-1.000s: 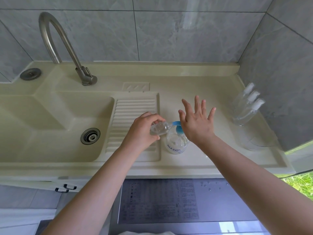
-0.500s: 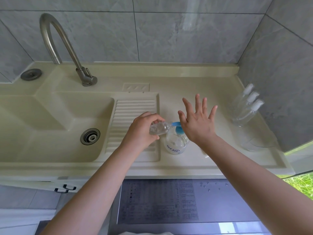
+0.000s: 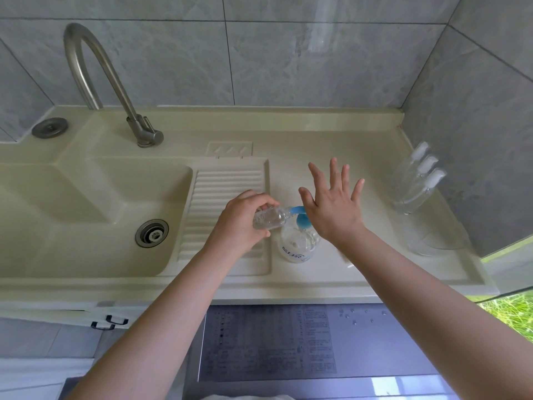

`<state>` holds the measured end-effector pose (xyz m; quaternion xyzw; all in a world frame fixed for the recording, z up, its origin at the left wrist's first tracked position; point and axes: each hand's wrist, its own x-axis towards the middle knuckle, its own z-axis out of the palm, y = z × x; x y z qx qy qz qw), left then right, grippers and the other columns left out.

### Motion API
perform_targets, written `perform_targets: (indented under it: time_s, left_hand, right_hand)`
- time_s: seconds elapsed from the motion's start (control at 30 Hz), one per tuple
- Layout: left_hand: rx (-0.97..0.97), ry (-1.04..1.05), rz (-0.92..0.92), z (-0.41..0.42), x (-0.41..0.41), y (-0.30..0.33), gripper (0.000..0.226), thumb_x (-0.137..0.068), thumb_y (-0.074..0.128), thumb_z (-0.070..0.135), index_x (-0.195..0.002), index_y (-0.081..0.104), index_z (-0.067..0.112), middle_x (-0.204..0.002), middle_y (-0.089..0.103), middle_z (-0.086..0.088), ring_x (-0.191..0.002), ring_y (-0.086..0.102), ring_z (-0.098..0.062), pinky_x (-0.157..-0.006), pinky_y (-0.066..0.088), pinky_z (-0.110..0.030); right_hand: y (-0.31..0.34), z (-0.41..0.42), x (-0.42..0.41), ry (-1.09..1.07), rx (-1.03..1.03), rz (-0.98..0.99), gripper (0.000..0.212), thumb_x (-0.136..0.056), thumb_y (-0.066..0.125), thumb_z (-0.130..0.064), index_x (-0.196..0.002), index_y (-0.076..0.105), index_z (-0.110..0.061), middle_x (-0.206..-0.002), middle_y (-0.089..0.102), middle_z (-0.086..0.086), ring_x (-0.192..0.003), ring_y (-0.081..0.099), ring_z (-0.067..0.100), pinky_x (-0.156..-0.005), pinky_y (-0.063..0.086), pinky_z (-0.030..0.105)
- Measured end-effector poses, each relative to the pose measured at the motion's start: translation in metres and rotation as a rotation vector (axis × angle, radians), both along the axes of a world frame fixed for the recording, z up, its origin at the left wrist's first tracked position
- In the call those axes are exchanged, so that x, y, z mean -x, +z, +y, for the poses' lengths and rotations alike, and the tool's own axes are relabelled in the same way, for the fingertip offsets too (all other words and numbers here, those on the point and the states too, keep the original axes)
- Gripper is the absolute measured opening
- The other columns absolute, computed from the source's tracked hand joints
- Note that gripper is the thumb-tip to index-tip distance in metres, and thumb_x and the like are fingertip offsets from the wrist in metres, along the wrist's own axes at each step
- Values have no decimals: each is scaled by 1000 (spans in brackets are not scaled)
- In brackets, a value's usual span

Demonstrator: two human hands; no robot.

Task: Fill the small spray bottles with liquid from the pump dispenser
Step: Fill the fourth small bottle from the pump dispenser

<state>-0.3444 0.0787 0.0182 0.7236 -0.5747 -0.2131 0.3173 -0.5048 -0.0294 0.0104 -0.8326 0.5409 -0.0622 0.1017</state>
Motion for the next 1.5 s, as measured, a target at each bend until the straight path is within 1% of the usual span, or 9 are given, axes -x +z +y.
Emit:
perform_targets:
  time_s: [0.1, 0.23, 0.43, 0.53, 0.77, 0.97, 1.23, 1.4, 1.5]
  left_hand:
    - [7, 1, -4, 0, 1, 0, 60, -61, 88, 3, -112, 70, 28, -103, 60, 9, -94, 60, -9, -92, 51, -32]
    - [16, 1, 6, 0, 0, -2, 60, -59, 88, 2, -111, 71, 27, -101, 61, 9, -95, 61, -11, -93, 52, -35]
    - [7, 6, -4, 0, 0, -3, 60, -60, 88, 1, -110, 70, 28, -100, 60, 11, -95, 61, -10, -91, 52, -33]
    - [14, 6, -2, 0, -2, -3, 60, -60, 88, 2, -111, 70, 29, -101, 60, 12, -96, 61, -8, -94, 51, -31]
    - [-6, -4, -9, -2, 1, -2, 59, -61, 88, 2, -110, 70, 28, -101, 60, 10, -96, 61, -11, -93, 51, -34]
    - [-2, -1, -3, -2, 1, 0, 59, -61, 88, 3, -110, 70, 30, -100, 59, 13, -97, 61, -10, -94, 51, -35]
    - [-5, -7, -11, -1, -1, -3, 60, -60, 89, 4, -110, 70, 30, -101, 60, 10, -97, 61, -10, -95, 51, -36]
    - [-1, -16, -17, -3, -1, -4, 60, -60, 89, 3, -110, 70, 29, -101, 60, 10, -97, 61, -11, -94, 52, -38]
    - [7, -16, -13, -3, -1, -3, 59, -60, 88, 3, -111, 70, 28, -102, 61, 9, -96, 61, -10, -94, 51, -36]
  right_hand:
    - [1, -1, -1, 12, 5, -8, 56, -107, 23, -41, -159, 5, -31, -167, -10, 13, -153, -12, 37, -119, -6, 61]
    - [-10, 1, -4, 16, -57, -13, 54, -107, 19, -33, -159, 6, -32, -168, -6, 11, -153, -9, 36, -120, -4, 60]
    - [-6, -2, -1, 33, 21, -8, 56, -107, 22, -40, -160, 5, -31, -167, -10, 12, -153, -13, 36, -119, -6, 61]
    - [-3, -2, -2, 37, -32, -76, 55, -108, 24, -39, -160, 7, -31, -167, -9, 13, -153, -13, 36, -119, -5, 61]
    - [-9, -5, 1, 91, 61, 94, 55, -107, 18, -41, -160, 5, -34, -168, -6, 12, -152, -10, 40, -119, -7, 63]
    - [4, -6, 1, 96, 18, 8, 60, -106, 23, -49, -160, 3, -33, -166, -13, 13, -152, -17, 36, -117, -10, 63]
    - [-5, -5, -1, 125, 50, 75, 55, -107, 20, -42, -159, 3, -37, -167, -12, 13, -153, -13, 37, -119, -6, 64]
    - [2, -8, 1, 93, -64, -38, 58, -107, 25, -47, -160, 3, -35, -166, -15, 12, -152, -16, 34, -118, -8, 62]
    - [2, -8, -1, 101, -79, -35, 58, -107, 24, -47, -160, 3, -36, -166, -14, 12, -153, -16, 33, -119, -7, 61]
